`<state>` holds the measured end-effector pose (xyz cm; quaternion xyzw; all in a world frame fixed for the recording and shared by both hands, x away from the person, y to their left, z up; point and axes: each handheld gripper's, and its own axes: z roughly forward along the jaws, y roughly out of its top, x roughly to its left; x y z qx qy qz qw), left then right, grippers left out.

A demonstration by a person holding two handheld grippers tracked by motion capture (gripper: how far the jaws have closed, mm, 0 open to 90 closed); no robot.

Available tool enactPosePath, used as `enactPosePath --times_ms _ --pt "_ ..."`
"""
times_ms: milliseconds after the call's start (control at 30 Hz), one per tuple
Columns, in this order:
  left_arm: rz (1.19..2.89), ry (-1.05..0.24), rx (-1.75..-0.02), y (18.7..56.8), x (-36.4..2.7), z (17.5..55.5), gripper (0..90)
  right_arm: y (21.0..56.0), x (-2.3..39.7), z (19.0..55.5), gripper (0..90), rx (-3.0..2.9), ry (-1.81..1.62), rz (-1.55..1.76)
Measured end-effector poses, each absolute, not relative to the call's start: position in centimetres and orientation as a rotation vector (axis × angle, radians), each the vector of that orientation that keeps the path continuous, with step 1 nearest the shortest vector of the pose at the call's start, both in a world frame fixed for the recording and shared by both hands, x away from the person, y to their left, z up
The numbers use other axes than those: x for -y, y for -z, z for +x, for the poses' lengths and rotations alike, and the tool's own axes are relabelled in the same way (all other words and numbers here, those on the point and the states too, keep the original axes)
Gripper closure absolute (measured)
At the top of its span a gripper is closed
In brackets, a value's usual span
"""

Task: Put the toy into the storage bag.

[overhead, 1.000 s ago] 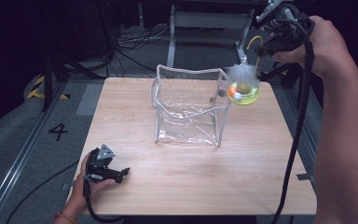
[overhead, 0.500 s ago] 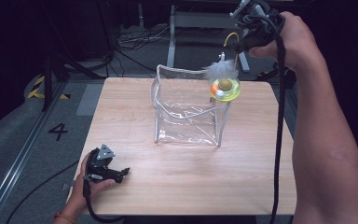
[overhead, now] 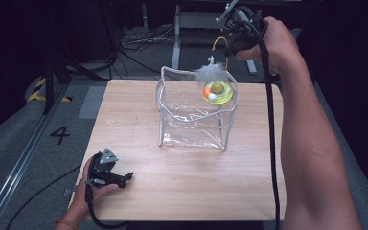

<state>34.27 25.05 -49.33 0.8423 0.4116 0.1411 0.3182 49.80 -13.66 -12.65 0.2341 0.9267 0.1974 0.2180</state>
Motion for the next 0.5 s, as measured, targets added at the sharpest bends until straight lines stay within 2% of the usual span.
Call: enactPosePath --times_ms 500 --pt "2.215 -0.374 -1.084 49.3 -25.0 34.3 0.7 18.0 13.2 50.3 88.3 -2.6 -0.577 0.652"
